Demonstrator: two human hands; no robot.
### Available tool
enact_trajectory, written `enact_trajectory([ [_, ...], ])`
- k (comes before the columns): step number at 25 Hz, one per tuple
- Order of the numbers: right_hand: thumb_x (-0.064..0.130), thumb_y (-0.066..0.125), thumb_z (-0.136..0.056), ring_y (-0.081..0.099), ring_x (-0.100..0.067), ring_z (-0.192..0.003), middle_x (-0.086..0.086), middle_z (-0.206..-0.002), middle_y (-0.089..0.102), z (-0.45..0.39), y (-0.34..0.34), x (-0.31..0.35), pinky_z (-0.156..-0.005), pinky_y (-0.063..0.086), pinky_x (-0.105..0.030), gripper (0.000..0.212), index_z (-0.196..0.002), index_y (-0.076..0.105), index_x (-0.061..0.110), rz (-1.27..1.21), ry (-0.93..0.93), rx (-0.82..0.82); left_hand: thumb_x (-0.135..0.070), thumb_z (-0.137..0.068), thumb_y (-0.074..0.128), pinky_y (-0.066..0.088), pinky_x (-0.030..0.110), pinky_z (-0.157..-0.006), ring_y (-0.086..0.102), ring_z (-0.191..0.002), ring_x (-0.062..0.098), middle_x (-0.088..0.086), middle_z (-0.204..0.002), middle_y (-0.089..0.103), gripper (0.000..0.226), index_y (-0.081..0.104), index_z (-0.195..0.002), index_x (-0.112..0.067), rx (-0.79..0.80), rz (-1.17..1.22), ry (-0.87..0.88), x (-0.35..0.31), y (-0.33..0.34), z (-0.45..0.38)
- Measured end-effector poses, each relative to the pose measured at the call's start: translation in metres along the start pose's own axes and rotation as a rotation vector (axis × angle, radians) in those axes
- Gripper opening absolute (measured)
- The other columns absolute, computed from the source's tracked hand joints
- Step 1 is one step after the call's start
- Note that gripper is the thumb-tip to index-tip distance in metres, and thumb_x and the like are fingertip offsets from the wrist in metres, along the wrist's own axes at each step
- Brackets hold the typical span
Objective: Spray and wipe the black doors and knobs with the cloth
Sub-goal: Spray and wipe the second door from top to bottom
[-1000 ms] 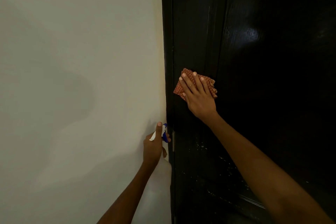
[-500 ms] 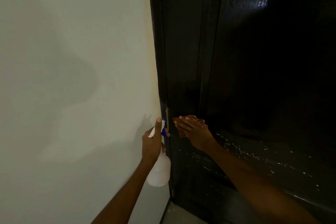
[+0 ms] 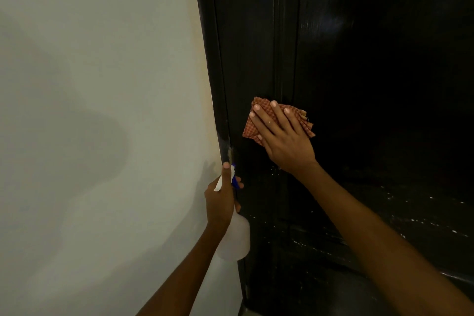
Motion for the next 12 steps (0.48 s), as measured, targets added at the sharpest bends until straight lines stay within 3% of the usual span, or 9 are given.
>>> enact_trajectory([
  [6, 0.042, 0.03, -0.111, 0.003, -0.035, -0.16, -0.007, -0.174, 0.003, 0.074, 0.045, 0.018, -0.129, 0.004, -0.048, 0.064, -0.167, 0.008, 0.019, 0.11, -0.019, -0.083, -0.051, -0.101, 0.037, 0.052, 0.017, -0.048, 0.069, -0.072, 0.024, 0.008, -0.088, 0.074, 0.046, 0.068, -0.089, -0.019, 0.028, 0.071, 0.102, 0.053, 0.017, -0.02],
  [9, 0.043, 0.029, -0.111, 0.005, -0.033, -0.16, -0.007, -0.174, 0.008, 0.093, 0.054, 0.018, -0.129, 0.007, -0.049, 0.063, -0.166, 0.012, 0.018, 0.156, 0.022, -0.209, -0.06, -0.099, 0.036, 0.051, 0.029, -0.047, 0.067, -0.065, 0.03, 0.009, -0.085, 0.075, 0.054, 0.07, -0.089, -0.019, 0.067, 0.063, 0.265, 0.069, 0.03, -0.021],
  [12, 0.044, 0.031, -0.11, 0.006, -0.031, -0.16, -0.007, -0.173, 0.011, 0.106, 0.061, 0.016, -0.129, 0.003, -0.048, 0.064, -0.166, 0.016, 0.016, 0.187, 0.11, -0.32, -0.066, -0.097, 0.035, 0.051, 0.031, -0.048, 0.065, -0.06, 0.03, 0.011, -0.084, 0.075, 0.062, 0.07, -0.088, -0.015, 0.08, 0.092, 0.375, 0.084, 0.04, -0.03],
])
Point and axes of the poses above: each hand's wrist, its own z-axis away from the middle knuckle, its own y-axis out of the palm, x = y × z, the point moved 5 cm from there along -z, towards the middle knuckle
